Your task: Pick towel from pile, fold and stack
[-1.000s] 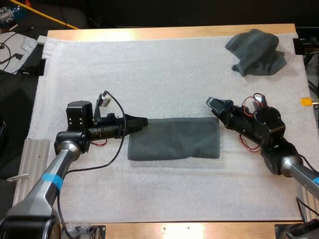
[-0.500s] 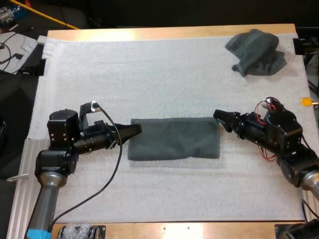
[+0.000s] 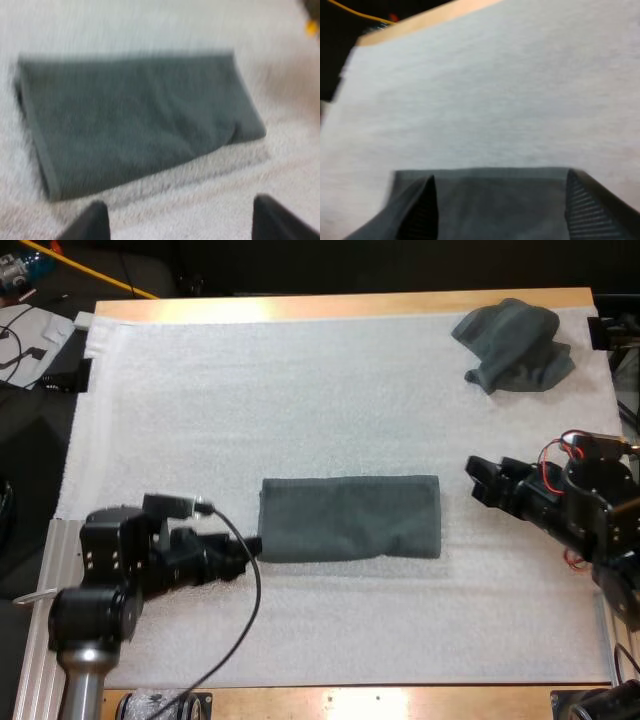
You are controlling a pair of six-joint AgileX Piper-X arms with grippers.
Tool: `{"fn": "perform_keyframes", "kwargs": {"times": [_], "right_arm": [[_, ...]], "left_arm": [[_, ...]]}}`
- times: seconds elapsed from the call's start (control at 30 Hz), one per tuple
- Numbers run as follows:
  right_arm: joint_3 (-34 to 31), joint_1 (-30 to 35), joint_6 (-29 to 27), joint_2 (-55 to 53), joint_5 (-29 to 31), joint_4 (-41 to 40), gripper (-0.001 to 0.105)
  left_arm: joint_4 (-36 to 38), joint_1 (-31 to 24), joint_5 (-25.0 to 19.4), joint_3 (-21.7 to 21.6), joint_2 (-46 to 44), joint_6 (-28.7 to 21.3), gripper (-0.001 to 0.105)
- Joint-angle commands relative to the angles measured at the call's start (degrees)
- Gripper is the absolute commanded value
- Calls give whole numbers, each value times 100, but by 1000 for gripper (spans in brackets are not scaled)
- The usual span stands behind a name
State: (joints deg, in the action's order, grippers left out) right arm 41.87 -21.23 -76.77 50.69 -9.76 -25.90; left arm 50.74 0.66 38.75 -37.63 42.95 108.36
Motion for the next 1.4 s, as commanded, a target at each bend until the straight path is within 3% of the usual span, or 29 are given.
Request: {"fn": "perform_keyframes", "kwargs": {"times": [0.0,0.23,0.33,0.63,0.77,1.0,1.37], "right_arm": [[336,29,-440,-205,421,-2146,54],[577,62,-695,-394,967,-2721,54],[593,22,-718,-316,830,-2045,54],[608,60,-883,637,693,-2007,55],[606,230,-913,1200,336,-1836,55],[633,812,-935,2067,-907,-1436,59],[631,1082,-854,3234,-1934,-834,59]], "left_arm": [[1309,21,-327,-40,-462,-230,58],[1868,69,-321,-20,-1016,-269,58],[1713,60,-341,-27,-995,-234,58],[1805,295,-357,-25,-1183,-183,58],[1829,460,-377,-33,-1179,-195,58],[1888,629,-548,-33,-1197,-247,58],[1842,614,-456,-39,-1149,-223,58]]}}
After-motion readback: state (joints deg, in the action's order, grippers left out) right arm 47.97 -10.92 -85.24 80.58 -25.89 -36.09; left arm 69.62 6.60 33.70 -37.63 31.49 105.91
